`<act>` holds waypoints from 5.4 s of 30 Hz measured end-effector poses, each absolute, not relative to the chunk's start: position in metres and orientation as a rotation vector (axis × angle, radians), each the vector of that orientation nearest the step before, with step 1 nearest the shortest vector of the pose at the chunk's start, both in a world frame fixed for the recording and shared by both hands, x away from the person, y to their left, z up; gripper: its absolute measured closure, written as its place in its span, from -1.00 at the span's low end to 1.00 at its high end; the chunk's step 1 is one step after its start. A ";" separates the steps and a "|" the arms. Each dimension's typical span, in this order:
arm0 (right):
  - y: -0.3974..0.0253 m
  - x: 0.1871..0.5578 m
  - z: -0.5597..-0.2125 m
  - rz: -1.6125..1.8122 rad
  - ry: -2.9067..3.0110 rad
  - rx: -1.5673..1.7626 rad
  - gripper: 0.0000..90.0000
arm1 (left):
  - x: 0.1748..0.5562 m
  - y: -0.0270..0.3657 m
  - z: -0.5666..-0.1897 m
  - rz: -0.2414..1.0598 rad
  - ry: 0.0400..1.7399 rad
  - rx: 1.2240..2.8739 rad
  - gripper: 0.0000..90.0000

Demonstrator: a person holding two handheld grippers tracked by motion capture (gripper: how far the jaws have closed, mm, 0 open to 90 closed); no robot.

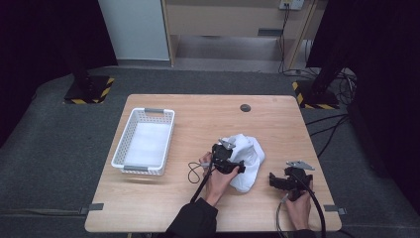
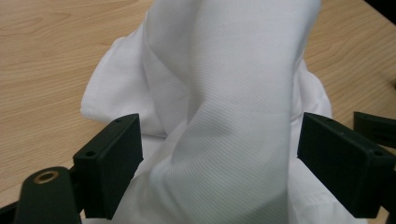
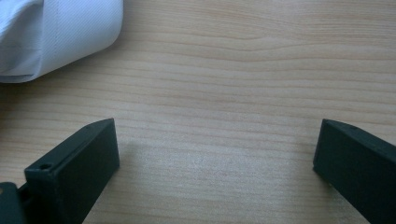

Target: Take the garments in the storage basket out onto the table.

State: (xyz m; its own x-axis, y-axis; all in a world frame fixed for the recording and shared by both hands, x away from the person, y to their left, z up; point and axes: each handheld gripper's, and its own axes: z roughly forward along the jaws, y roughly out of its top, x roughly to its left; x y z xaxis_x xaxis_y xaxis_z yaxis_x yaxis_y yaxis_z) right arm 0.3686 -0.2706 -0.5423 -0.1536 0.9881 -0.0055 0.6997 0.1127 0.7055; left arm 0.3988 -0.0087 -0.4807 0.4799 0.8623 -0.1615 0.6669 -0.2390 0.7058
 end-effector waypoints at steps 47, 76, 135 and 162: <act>-0.271 0.369 -0.542 0.785 1.913 1.635 -0.99 | 0.366 0.097 -0.448 0.414 1.295 1.718 -0.71; -0.271 0.369 -0.542 0.785 1.913 1.636 -0.99 | 0.331 0.151 -0.467 0.486 1.308 1.634 -0.70; -0.271 0.369 -0.542 0.785 1.913 1.635 -0.99 | 0.298 0.196 -0.486 0.702 1.323 1.547 -0.69; -0.271 0.369 -0.542 0.785 1.913 1.636 -0.99 | 0.282 0.215 -0.494 0.789 1.343 1.525 -0.69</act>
